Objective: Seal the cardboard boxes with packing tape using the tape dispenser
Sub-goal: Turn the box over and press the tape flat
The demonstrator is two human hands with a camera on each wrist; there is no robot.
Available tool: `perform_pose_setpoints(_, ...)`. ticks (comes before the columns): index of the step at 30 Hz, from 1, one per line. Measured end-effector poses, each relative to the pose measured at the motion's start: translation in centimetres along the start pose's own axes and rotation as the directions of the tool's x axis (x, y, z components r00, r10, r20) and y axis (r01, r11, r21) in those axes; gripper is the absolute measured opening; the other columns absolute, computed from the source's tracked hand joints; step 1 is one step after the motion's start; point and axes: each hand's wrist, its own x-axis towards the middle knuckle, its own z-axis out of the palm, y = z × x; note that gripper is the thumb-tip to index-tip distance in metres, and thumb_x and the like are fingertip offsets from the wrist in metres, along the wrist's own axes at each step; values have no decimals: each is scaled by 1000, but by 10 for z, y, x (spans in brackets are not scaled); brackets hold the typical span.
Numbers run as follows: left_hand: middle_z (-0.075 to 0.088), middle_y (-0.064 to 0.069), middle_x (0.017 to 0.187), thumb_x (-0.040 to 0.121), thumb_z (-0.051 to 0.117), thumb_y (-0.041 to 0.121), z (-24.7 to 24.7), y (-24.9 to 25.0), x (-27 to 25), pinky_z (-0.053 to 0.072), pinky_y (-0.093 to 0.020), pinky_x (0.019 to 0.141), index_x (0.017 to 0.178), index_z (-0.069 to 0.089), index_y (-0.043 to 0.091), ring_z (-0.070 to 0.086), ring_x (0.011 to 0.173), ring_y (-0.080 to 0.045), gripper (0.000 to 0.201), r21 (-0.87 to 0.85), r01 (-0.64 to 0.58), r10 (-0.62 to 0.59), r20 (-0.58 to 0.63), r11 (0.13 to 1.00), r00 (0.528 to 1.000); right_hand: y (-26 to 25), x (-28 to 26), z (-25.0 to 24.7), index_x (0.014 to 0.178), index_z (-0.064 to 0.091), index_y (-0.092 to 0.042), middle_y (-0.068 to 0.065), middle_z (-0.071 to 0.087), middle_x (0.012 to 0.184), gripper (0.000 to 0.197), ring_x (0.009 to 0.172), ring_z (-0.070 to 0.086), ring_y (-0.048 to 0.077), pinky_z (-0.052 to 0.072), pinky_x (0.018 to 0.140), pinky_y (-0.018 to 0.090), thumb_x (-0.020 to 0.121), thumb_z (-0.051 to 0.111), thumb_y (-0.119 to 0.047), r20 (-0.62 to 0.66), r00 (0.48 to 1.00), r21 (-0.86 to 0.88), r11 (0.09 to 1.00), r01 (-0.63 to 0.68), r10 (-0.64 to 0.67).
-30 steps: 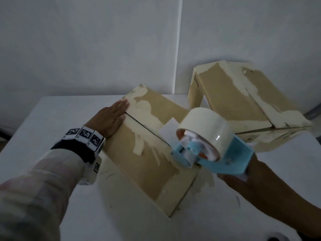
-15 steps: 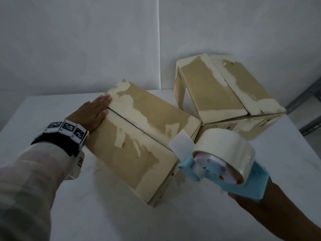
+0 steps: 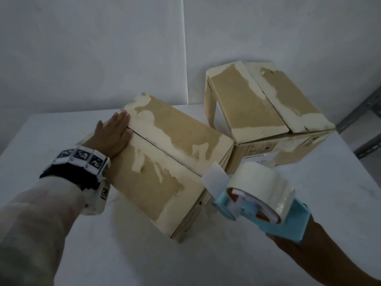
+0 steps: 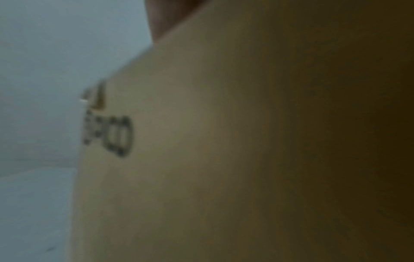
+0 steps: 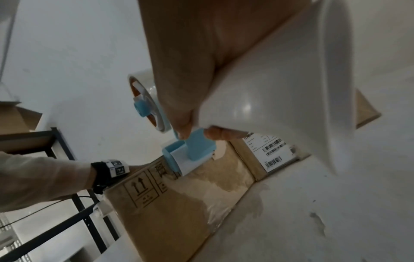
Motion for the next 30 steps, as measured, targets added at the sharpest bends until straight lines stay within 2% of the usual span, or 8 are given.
perform_pose_setpoints(2,-8,-6,158,91,1,49,4,24,-17,4,-50,113,148,1,12,-6,146,-22,68,71,-55,54,23,996,998,1,4,5,86,47,-47,-17,68,75,61,83,60,-14,46,70,14,41,44,-89,-34,999,57,998,-9,11)
perform_pose_setpoints(6,-33,4,142,63,-23,68,17,84,-66,-10,-42,115,145,-18,14,-26,137,-13,98,70,-281,271,120,957,955,8,17,15,104,46,-32,-7,60,92,99,85,63,11,53,73,30,25,54,-91,-132,990,118,991,64,-48)
perform_pose_setpoints(9,-32,2,141,73,-18,67,30,120,-94,-19,-34,112,137,-24,15,-31,132,-13,83,87,-378,366,125,922,922,8,20,17,96,43,-62,-13,58,97,63,91,62,7,51,66,15,40,65,-79,-142,981,100,984,147,-132)
perform_pose_setpoints(15,44,-17,142,83,26,61,50,128,-114,35,-45,107,135,40,1,44,130,-29,80,196,-491,506,-30,849,862,17,20,21,102,54,-36,-9,65,93,77,88,60,-8,48,61,5,44,53,-87,-174,976,175,971,161,-130)
perform_pose_setpoints(17,46,-17,140,79,33,57,50,124,-108,30,-42,108,134,39,0,44,130,-29,79,205,-508,527,-51,837,848,23,21,22,106,54,-17,-16,65,97,86,83,63,-3,50,59,9,46,64,-79,-190,972,195,966,172,-135)
perform_pose_setpoints(22,44,-18,141,80,32,56,47,118,-93,19,-39,104,135,41,-1,45,128,-32,80,228,-490,518,-81,841,851,30,30,25,95,52,-7,-23,66,77,34,66,62,-3,47,50,12,71,75,-14,-184,975,258,952,167,-121)
perform_pose_setpoints(26,43,-17,143,80,33,55,48,119,-90,19,-39,104,137,40,1,44,129,-33,79,211,-494,523,-120,844,844,39,36,30,109,50,-10,1,66,91,80,83,66,8,58,69,35,56,71,-65,-234,959,217,954,209,-157)
perform_pose_setpoints(30,37,-17,147,82,31,58,49,118,-89,16,-40,104,142,26,16,40,132,-34,73,193,-516,543,-125,834,831,44,41,36,113,48,-7,-3,64,92,97,85,65,8,57,69,31,51,59,-81,-242,960,175,967,185,-140)
